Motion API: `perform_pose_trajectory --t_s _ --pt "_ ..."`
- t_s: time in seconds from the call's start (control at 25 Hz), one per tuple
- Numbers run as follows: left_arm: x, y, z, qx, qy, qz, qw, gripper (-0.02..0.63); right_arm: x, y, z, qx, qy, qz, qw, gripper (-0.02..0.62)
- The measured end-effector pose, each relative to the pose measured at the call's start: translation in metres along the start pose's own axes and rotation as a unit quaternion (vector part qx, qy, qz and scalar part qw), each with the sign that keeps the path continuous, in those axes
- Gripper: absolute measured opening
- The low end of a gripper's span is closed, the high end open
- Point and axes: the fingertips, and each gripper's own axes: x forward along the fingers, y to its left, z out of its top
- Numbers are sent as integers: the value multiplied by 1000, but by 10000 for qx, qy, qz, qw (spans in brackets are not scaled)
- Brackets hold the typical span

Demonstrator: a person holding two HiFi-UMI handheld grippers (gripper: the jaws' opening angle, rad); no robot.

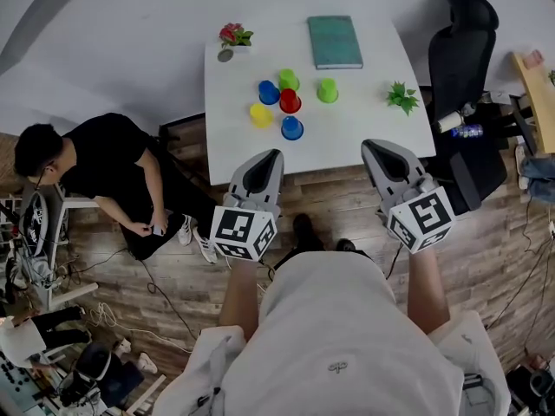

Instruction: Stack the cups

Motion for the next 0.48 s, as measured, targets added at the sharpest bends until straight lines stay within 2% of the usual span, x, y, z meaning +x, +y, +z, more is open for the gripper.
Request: perform_pose_trajectory --t_s 0.36,0.48 --pt "14 32 -2 65 76 -368 9993 26 34 7 2 59 79 -245 9997 6" --pt "15 41 -4 93 101 -474 9988 49 42 12 0 76 110 -290 9995 7"
